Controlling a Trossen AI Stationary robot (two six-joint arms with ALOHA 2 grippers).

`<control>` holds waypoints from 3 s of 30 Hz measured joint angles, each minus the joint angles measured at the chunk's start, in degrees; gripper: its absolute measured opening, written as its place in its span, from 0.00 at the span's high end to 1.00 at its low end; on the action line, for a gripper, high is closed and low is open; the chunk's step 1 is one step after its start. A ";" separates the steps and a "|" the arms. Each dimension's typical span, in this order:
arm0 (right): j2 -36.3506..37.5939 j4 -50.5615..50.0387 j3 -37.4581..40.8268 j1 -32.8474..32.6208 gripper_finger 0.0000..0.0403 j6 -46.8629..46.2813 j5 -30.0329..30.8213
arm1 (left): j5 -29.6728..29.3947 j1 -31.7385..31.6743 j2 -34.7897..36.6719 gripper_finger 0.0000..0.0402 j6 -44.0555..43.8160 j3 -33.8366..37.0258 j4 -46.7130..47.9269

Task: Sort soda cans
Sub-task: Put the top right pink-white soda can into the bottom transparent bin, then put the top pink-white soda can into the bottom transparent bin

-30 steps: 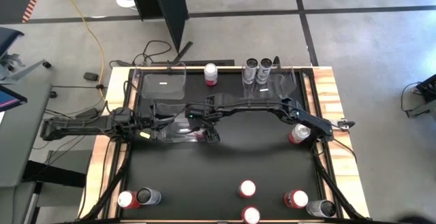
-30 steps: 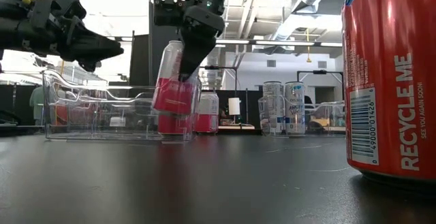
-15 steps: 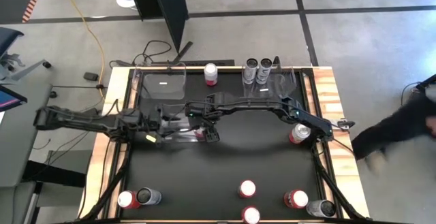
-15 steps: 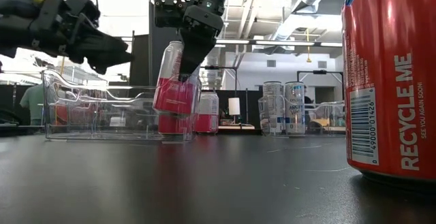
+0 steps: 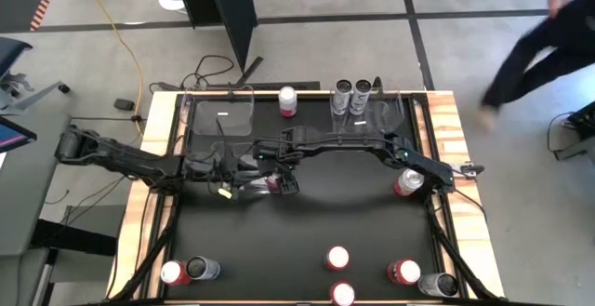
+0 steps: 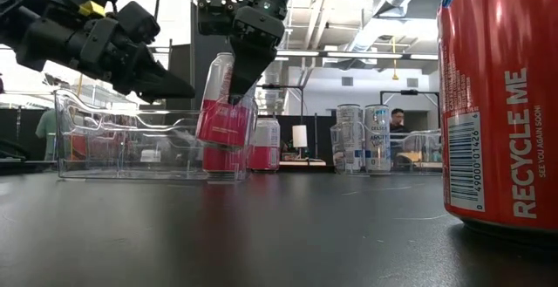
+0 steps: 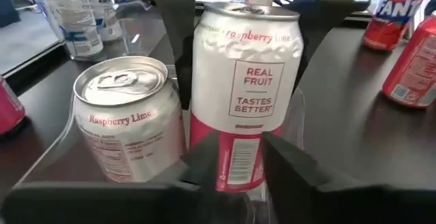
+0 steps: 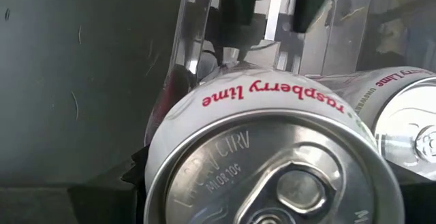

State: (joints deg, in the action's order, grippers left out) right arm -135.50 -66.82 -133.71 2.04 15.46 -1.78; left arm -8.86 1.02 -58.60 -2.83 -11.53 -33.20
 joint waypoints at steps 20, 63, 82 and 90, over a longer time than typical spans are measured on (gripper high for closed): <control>0.00 -0.25 0.00 0.00 0.24 -0.61 0.00 | 2.44 0.00 -11.08 1.00 -1.05 -0.09 -8.78; 1.00 -1.90 -1.33 -1.84 0.11 -1.54 1.01 | 2.81 -0.04 -21.17 1.00 -1.51 -4.59 -10.60; 7.35 -0.32 -1.29 -1.59 0.11 2.12 2.23 | 2.83 -0.04 -20.84 0.99 -1.50 -4.52 -10.10; 9.77 4.81 -1.29 5.34 0.11 1.28 4.66 | 2.85 0.00 -18.61 0.99 -2.00 -4.48 -9.40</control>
State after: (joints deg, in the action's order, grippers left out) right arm -125.73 -62.01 -135.00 7.39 16.74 2.88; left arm -6.01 1.02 -77.21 -4.83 -16.01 -42.60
